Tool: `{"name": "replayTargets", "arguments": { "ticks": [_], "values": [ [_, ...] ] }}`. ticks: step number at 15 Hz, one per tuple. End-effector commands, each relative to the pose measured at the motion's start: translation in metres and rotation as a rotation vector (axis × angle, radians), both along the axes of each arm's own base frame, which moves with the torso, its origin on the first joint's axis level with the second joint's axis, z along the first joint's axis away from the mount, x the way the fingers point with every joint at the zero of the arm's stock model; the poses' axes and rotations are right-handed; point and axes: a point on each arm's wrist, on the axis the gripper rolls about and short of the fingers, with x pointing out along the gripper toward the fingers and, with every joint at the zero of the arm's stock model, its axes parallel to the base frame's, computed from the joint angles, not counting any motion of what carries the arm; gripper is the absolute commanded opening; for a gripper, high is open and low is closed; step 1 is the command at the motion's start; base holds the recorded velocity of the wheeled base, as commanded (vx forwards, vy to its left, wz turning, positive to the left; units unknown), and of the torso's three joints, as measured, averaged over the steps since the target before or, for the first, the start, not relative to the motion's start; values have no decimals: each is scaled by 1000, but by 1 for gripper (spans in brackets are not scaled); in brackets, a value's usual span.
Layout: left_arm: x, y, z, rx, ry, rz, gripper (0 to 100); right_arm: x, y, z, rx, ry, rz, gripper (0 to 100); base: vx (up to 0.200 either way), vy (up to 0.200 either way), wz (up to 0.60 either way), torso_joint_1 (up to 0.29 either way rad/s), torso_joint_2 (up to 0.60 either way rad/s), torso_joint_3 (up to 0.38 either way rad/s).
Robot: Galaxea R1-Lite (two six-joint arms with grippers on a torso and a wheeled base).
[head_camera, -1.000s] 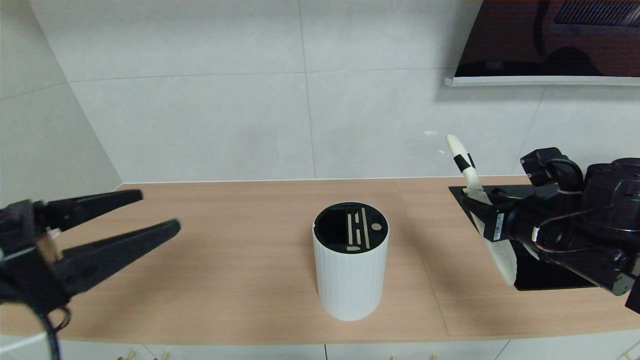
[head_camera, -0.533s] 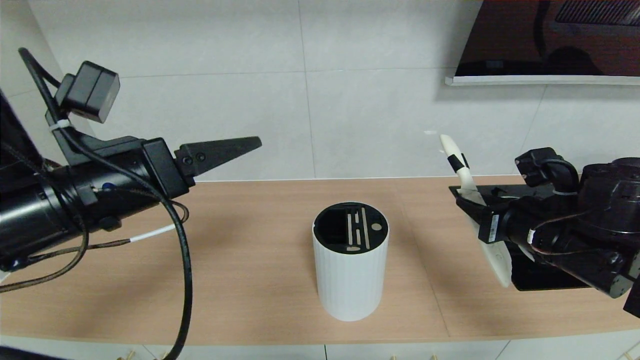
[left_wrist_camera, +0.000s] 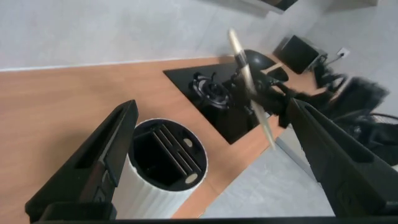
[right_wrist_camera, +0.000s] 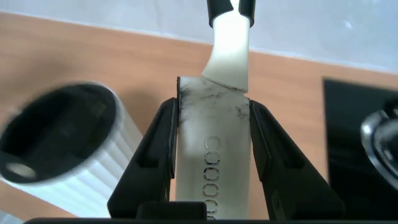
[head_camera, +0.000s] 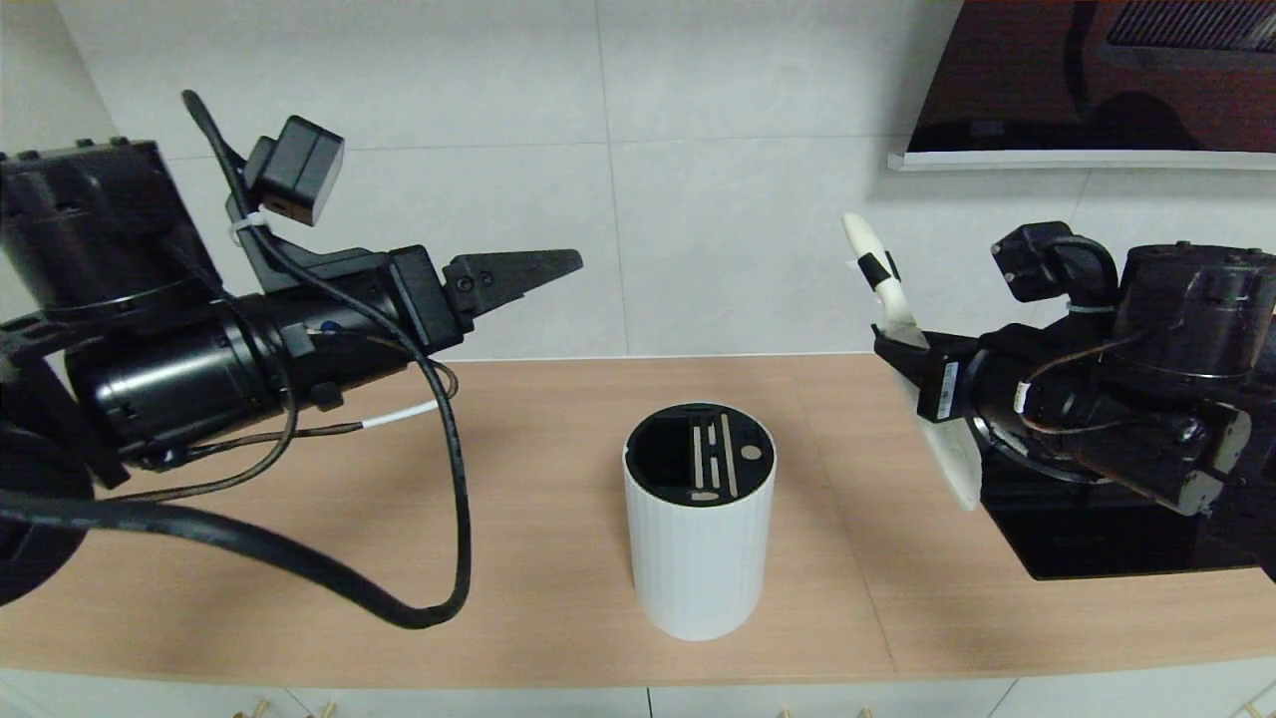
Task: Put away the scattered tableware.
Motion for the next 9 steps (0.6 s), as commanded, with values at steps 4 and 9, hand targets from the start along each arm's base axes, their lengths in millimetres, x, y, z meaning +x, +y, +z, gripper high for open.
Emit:
{"name": "replayTargets", "arguments": {
  "ticks": [4,9],
  "values": [
    [14,-24,-18,-14,100,-56,100,-9,27,3,5,-10,92,0,0,0,0,0,0,0],
    [8,-73,-30,-6,103,16,100,-37,56,-5,-13,11,195,0,0,0,0,0,0,0]
  ]
}}
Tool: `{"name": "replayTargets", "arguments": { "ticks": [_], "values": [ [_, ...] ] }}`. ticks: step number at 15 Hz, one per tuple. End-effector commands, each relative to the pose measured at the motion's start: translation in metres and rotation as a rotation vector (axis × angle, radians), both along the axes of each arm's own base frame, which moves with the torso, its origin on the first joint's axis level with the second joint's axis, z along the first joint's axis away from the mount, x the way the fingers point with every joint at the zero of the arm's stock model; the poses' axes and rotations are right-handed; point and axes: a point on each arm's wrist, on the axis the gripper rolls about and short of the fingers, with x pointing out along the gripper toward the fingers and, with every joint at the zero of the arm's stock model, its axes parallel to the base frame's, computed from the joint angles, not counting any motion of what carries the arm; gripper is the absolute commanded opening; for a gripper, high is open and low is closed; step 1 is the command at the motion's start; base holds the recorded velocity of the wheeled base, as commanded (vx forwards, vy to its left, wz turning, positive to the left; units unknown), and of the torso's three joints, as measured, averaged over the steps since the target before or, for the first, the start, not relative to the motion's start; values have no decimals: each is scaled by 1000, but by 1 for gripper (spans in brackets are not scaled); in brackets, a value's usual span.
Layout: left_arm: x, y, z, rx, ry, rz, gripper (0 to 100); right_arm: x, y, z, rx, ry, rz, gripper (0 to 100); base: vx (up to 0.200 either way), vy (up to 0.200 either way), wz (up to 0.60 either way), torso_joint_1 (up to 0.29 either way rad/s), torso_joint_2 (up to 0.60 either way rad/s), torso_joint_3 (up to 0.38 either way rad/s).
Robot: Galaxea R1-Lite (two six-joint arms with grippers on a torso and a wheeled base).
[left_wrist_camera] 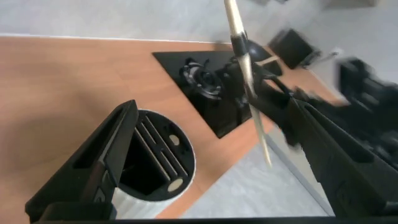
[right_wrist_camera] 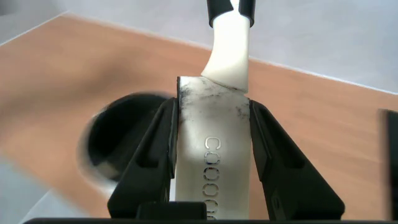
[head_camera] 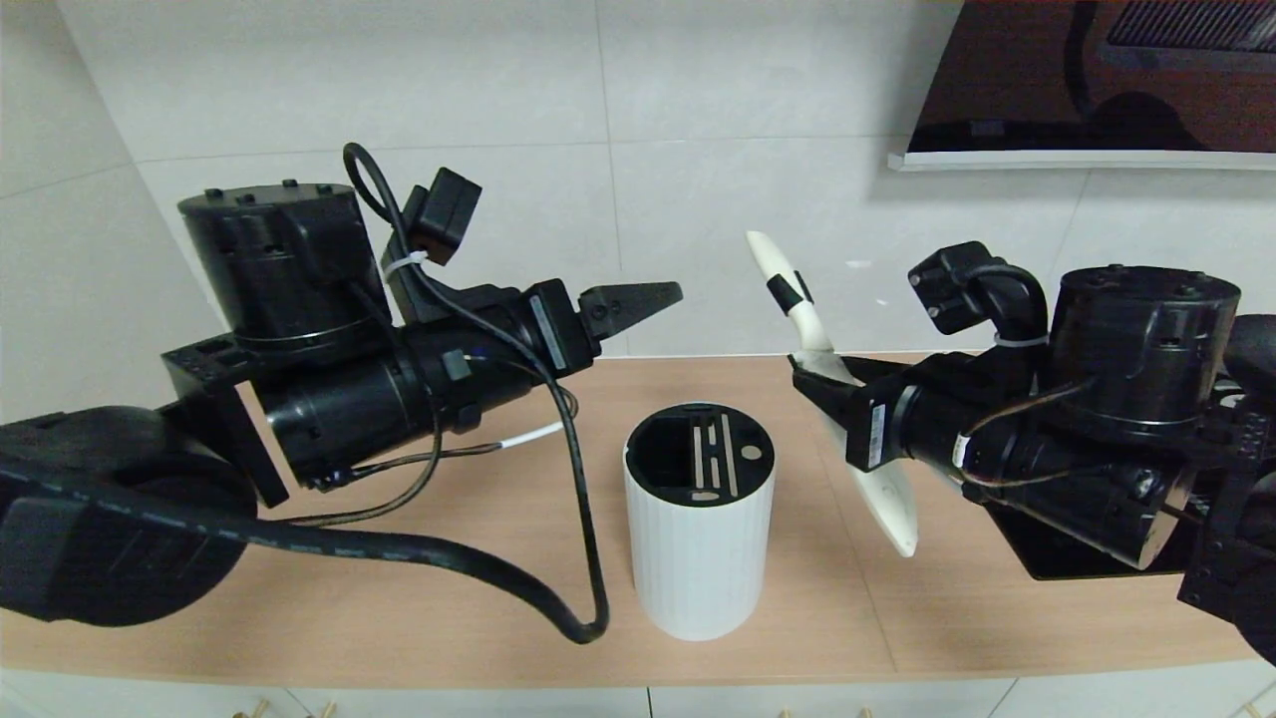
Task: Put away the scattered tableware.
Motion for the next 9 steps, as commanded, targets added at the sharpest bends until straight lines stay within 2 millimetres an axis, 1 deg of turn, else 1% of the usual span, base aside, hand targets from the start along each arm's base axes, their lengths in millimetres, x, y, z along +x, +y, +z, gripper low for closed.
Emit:
{"name": "replayTargets", "arguments": {
  "ticks": [1,3,6,9],
  "values": [
    [-1,-18,-9,9,13,-19,100,-7,7,-1,-3,2,23,0,0,0,0,0,0,0],
    [-3,-25,-8,-16,-22,-25,100,-15,14,-2,-4,5,57,0,0,0,0,0,0,0],
    [-6,-32,-7,-86,8,-55,100,-23,21,-2,-6,6,91,0,0,0,0,0,0,0],
    [-1,-40,-17,-90,20,-62,100,-27,26,-3,1,12,111,0,0,0,0,0,0,0]
  ]
}}
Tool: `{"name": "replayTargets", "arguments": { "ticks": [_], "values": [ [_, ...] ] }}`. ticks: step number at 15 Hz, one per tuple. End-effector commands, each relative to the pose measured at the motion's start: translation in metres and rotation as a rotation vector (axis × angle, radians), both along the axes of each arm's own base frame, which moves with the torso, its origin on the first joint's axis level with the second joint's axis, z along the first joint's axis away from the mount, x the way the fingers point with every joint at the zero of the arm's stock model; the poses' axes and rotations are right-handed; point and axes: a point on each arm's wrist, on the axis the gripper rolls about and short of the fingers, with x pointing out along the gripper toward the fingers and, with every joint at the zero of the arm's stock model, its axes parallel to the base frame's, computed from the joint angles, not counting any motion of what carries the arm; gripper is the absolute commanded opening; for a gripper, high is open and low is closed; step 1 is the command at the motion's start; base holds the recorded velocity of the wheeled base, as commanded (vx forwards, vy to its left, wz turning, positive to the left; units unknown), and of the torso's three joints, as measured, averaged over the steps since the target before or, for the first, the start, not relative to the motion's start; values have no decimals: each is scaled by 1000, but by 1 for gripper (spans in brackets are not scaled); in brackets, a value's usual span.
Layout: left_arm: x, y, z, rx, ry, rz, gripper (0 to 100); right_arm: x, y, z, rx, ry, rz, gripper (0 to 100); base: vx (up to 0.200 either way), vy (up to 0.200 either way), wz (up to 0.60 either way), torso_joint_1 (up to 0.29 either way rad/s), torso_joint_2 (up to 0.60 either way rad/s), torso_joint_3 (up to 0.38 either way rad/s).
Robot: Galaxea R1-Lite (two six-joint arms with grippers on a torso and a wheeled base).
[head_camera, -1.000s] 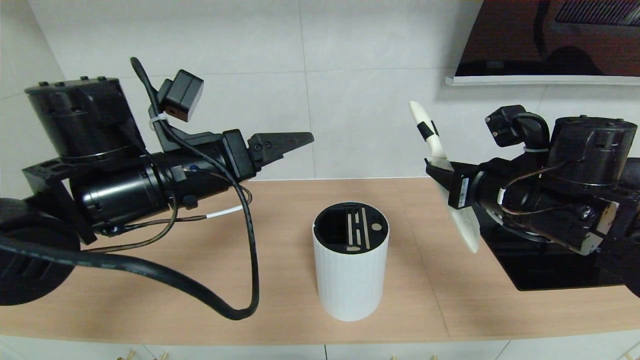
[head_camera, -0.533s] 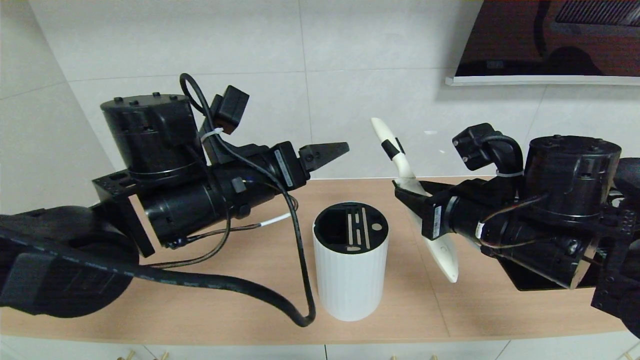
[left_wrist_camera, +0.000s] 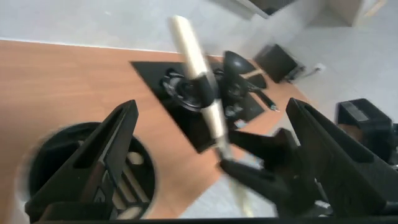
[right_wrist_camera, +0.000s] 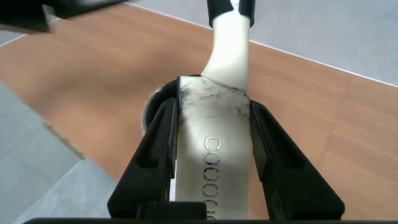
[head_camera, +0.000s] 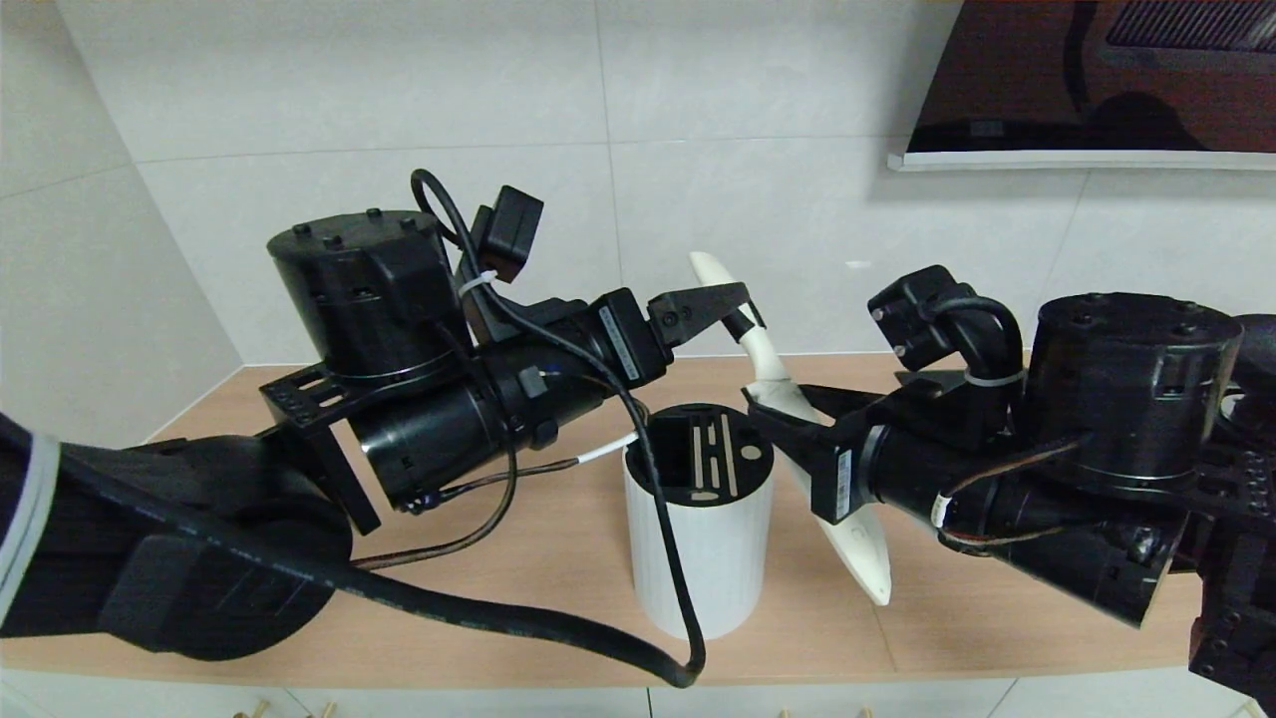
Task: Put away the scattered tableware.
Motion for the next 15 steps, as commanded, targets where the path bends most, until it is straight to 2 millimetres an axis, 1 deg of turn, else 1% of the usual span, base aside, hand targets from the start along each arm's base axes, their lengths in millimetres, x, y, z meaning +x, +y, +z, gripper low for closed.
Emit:
{"name": "replayTargets", "arguments": {
  "ticks": [1,4,9,12,15],
  "values": [
    [3,-9,-11,9,14,-12,100,-3,4,-1,6,10,14,0,0,0,0,0,0,0],
    [3,-15,-14,-11,-14,-21,100,-3,5,-2,7,13,18,0,0,0,0,0,0,0],
    [5,-19,-18,-20,9,-28,100,-6,8,-1,19,18,32,0,0,0,0,0,0,0],
    [6,-21,-15,-70,13,-38,100,-6,9,-2,16,21,33,0,0,0,0,0,0,0],
    [7,-24,-17,-68,16,-41,100,-5,10,-3,14,23,33,0,0,0,0,0,0,0]
  ]
}}
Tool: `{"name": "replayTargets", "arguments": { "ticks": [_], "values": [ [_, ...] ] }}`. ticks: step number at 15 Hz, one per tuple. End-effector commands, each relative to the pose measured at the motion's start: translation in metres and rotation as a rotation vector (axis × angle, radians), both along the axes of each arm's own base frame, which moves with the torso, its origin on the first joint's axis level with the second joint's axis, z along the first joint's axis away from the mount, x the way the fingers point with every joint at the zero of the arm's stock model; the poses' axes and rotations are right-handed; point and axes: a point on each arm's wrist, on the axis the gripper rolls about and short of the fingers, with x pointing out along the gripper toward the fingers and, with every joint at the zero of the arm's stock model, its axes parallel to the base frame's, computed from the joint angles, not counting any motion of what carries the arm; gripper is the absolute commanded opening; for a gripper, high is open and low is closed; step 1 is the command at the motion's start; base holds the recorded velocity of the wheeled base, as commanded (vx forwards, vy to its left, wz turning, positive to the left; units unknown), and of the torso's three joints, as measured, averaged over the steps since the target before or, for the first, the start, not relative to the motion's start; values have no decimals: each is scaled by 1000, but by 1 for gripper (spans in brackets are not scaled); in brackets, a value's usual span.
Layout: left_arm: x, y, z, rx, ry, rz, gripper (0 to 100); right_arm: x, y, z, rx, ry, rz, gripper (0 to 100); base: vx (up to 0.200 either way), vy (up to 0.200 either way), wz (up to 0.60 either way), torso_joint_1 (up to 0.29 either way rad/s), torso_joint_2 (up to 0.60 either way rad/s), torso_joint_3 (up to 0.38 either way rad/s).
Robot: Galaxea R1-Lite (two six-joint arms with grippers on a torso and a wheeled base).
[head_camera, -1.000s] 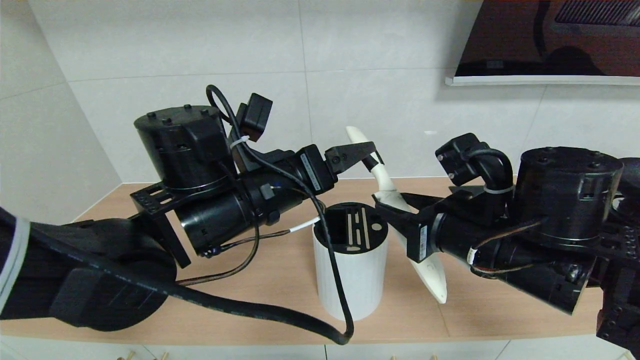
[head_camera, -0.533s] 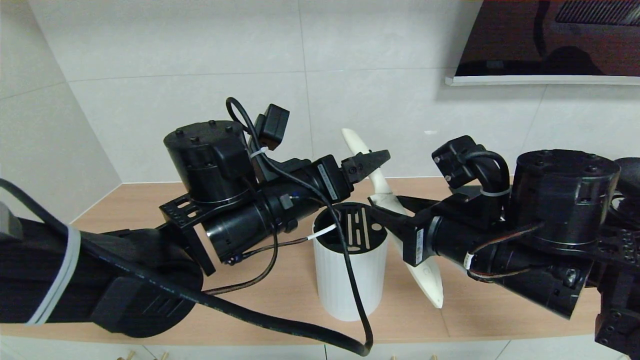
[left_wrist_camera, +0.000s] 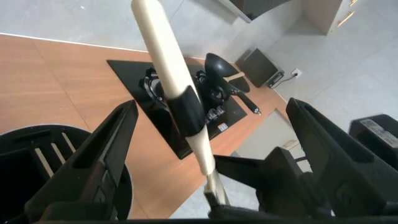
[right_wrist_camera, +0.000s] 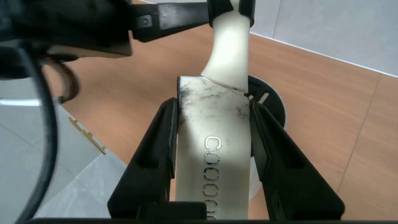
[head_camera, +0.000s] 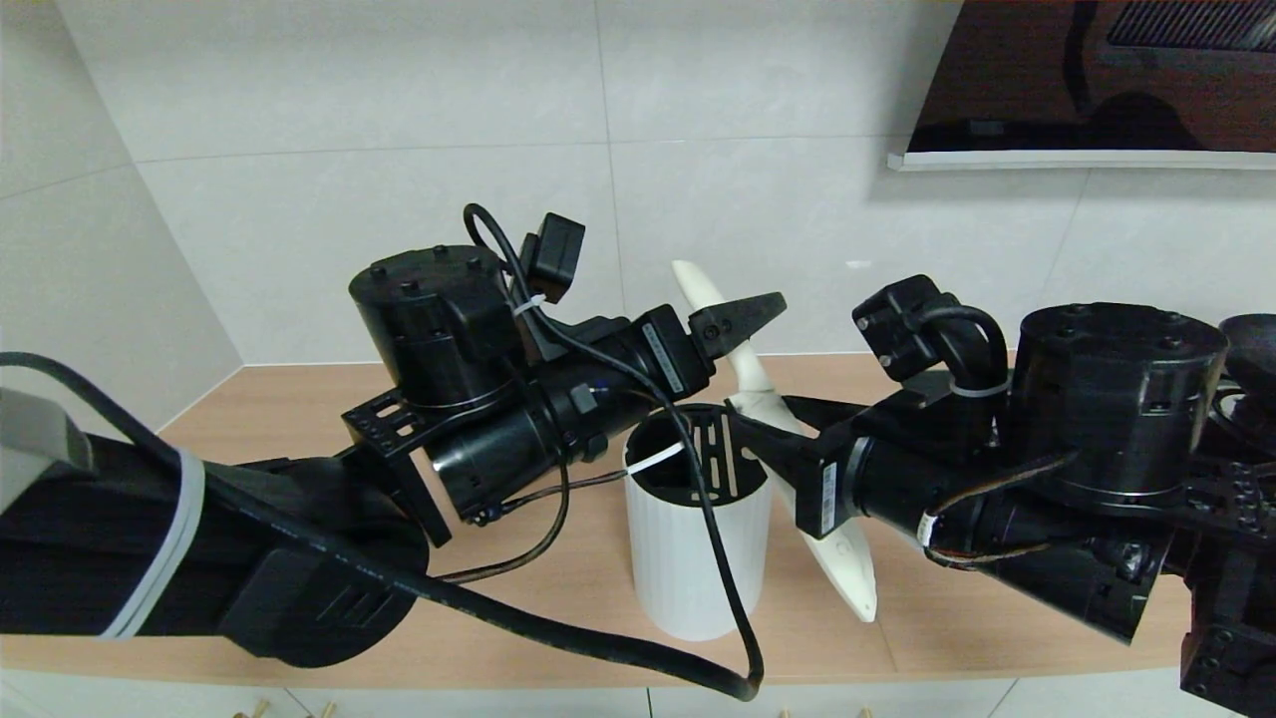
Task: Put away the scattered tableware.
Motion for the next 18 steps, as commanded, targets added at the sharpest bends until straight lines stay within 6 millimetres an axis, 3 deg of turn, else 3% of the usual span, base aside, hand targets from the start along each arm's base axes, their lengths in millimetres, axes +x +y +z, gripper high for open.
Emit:
{"name": "replayTargets", "arguments": {
  "ticks": [1,4,5,18],
  "values": [
    [1,-2,-2,3,4,-1,100,0,1,-1,-2,1,2,0,0,0,0,0,0,0],
    [2,-3,-3,6,7,-3,100,0,1,0,-1,0,2,0,0,0,0,0,0,0],
    [2,-4,-5,8,10,-5,0,0,1,0,1,1,3,0,0,0,0,0,0,0],
    [2,-4,-5,9,11,-5,0,-2,1,1,4,-2,9,0,0,0,0,0,0,0]
  ]
}}
